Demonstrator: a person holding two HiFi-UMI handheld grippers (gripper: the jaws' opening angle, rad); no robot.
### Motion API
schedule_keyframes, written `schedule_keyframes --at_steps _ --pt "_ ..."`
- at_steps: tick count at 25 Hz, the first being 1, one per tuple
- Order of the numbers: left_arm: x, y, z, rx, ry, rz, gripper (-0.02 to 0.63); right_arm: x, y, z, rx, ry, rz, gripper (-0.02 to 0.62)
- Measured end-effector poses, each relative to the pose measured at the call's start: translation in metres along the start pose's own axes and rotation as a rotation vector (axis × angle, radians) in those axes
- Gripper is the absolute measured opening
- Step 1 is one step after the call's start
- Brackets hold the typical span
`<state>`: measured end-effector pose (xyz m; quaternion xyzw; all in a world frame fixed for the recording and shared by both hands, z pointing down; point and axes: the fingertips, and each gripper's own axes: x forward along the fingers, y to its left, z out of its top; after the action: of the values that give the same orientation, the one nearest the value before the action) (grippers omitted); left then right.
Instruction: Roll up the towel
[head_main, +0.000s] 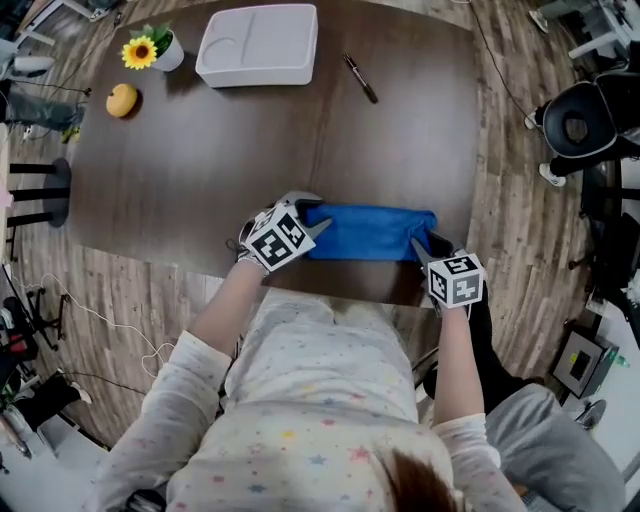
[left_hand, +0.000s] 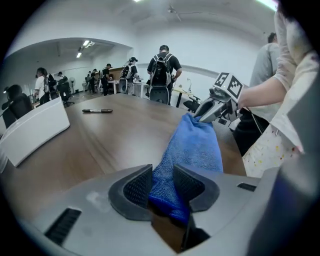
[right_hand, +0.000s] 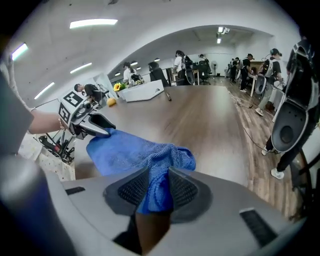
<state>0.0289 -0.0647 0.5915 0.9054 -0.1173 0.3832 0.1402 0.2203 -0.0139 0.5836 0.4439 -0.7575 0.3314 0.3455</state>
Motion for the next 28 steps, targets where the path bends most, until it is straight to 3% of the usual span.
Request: schedule_keyframes --at_steps 5,12,20,28 --pt "-0.001 -0.009 -0.012 -0.058 0.006 -0.023 0.100 0.014 -0.005 0.023 -0.079 0.006 -0.015 0.098" --pt "-0.015 -0.029 -0.029 -0.121 0.022 -0.002 0.095 0.051 -0.007 0.078 -0.296 0.012 -0.025 0.097" --pt "-0.023 -0.066 -0.040 -0.179 0.013 -0.014 0.095 0.101 0.037 0.141 -0.524 -0.006 0.054 0.095" --pt "-0.027 -0.081 -0.044 -0.222 -0.041 0.011 0.095 0.101 0.088 0.181 -0.579 -0.115 0.072 0.117"
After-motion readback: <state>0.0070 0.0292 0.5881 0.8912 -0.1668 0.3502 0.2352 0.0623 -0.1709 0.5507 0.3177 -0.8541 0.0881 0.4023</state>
